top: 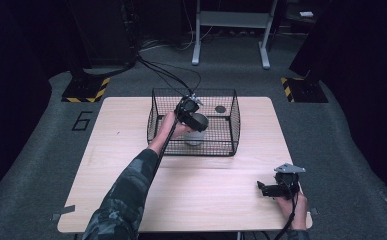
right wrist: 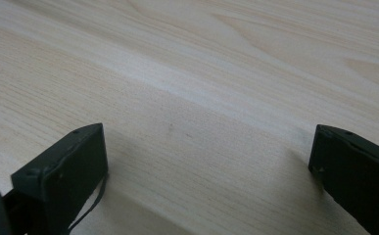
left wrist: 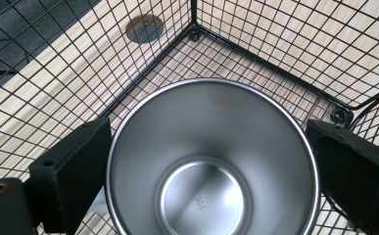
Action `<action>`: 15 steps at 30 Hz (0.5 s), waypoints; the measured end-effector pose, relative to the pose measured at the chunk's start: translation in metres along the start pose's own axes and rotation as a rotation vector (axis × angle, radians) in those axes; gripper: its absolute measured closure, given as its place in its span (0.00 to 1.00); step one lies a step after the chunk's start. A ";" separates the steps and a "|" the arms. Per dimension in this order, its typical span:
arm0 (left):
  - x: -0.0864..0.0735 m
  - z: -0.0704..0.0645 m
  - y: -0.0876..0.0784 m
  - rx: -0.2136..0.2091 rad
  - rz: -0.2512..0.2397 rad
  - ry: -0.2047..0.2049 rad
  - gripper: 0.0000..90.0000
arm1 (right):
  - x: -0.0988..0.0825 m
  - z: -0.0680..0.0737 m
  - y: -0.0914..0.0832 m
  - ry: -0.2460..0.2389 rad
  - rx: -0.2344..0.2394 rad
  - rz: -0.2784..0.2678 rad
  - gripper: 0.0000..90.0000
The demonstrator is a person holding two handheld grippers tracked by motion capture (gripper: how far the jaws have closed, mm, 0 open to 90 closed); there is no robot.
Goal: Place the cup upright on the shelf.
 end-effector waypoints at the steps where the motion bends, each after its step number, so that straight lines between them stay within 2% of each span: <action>1: 0.000 0.000 0.000 0.000 0.000 0.000 0.07 | 0.000 0.000 0.000 0.000 0.000 0.000 0.01; 6: -0.003 -0.001 -0.002 0.000 0.022 0.020 0.07 | 0.000 0.000 0.000 0.000 -0.001 -0.001 0.01; 15: -0.009 0.004 -0.006 -0.009 0.028 0.009 0.07 | 0.000 0.000 0.000 0.000 -0.001 -0.001 0.01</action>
Point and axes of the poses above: each handheld gripper's, and its own axes: y roughly forward along the jaws, x roughly out of its top, z roughly to its left, the point moved 4 cm from there along y, roughly forward along the jaws, and after that the axes turned 8 degrees about -y, right-handed, at the moved point
